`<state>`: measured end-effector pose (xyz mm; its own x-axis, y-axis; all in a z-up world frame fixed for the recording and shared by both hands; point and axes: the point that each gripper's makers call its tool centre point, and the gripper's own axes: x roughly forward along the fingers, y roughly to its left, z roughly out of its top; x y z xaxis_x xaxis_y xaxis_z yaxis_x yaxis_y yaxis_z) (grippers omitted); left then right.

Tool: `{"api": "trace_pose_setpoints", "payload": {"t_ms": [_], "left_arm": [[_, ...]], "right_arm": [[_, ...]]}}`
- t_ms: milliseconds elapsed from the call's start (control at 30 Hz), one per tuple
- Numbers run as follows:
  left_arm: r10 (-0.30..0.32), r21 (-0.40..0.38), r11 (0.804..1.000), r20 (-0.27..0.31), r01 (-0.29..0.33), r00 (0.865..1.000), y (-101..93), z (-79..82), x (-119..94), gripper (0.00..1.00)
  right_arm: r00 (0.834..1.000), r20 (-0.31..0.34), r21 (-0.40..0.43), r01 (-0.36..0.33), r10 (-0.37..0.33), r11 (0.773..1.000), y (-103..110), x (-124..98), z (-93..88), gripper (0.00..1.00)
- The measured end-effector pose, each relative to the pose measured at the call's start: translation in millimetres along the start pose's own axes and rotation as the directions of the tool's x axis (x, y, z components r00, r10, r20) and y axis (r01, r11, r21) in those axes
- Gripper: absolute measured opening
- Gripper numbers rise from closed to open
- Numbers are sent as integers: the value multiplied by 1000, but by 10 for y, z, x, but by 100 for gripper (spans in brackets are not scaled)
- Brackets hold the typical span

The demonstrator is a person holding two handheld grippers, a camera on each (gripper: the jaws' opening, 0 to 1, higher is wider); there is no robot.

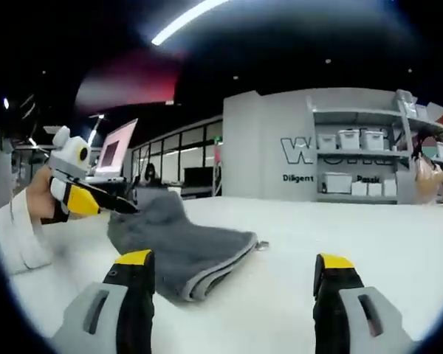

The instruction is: Open the folded towel by lifting each exposed corner and separating the folded layers until the towel lies flat within the target outline without major curled edges

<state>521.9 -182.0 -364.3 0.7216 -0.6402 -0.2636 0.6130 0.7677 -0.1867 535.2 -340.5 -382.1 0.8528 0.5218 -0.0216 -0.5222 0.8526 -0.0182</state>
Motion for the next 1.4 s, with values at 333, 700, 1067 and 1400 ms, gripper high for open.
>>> {"api": "trace_pose_setpoints", "payload": {"t_ms": [333, 700, 1067, 1400], "left_arm": [[-6, 38, 999, -30, 7, 1000, -60, -44, 28, 93], [2, 42, 999, -41, 0, 999, -44, -69, 29, 92], [4, 43, 999, -44, -2, 999, -30, -68, 16, 92], [7, 45, 999, -55, -5, 998, -24, -94, 10, 92]], "right_arm": [[999, 35, 30, -20, 19, 999, -107, 124, 45, 82], [1000, -1, 52, -12, 12, 999, -304, 320, -23, 58], [999, 5, 67, -44, 44, 997, -297, 507, -12, 44], [998, -5, 62, -64, 64, 996, -285, 789, -33, 38]]}}
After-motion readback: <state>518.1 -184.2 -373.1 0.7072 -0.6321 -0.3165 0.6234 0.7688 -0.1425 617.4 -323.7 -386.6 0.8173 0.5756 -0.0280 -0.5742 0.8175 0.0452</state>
